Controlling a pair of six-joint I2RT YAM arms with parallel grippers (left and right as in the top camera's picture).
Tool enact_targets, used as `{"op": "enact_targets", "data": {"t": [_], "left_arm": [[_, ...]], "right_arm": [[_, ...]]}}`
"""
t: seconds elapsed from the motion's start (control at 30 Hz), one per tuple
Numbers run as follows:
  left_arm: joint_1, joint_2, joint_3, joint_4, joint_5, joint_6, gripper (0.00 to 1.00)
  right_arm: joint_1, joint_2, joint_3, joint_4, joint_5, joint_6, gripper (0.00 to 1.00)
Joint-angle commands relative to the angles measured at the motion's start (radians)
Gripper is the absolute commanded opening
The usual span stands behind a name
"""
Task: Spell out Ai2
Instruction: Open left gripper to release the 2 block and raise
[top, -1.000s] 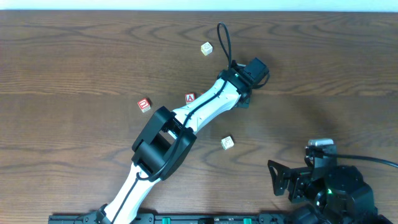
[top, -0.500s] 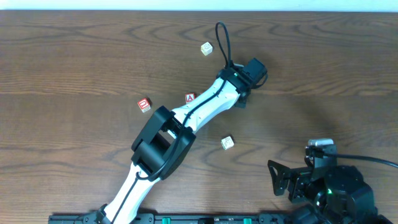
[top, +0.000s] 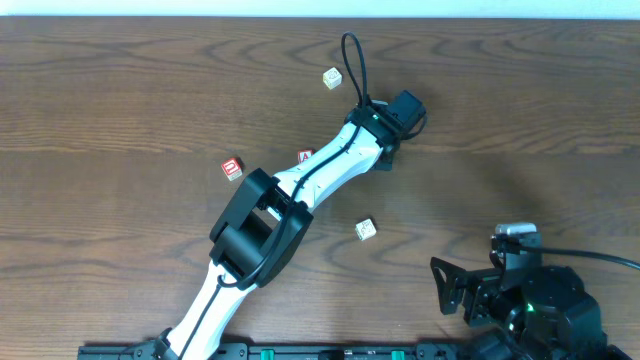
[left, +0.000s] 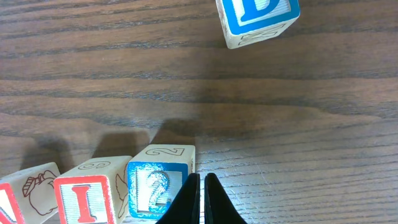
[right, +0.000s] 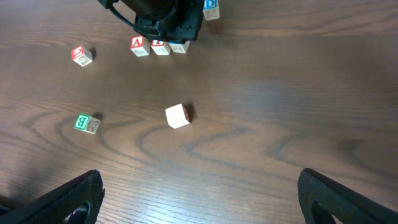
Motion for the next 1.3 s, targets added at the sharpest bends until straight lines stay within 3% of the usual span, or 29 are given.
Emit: {"op": "enact_targets", "data": {"t": [0.0,1.27], "left_arm": [[0.008,0.019,-0.004,-0.003,-0.018,-0.018,0.06],[0.012,0.019,-0.004,-0.015,-0.056,-0.084,0.06]], "right_arm": [[-0.001,0.0,-0.004,-0.003,0.01,-0.011,0.99],[-0.001,0.0,-0.004,-0.003,0.01,-0.011,0.99]]}}
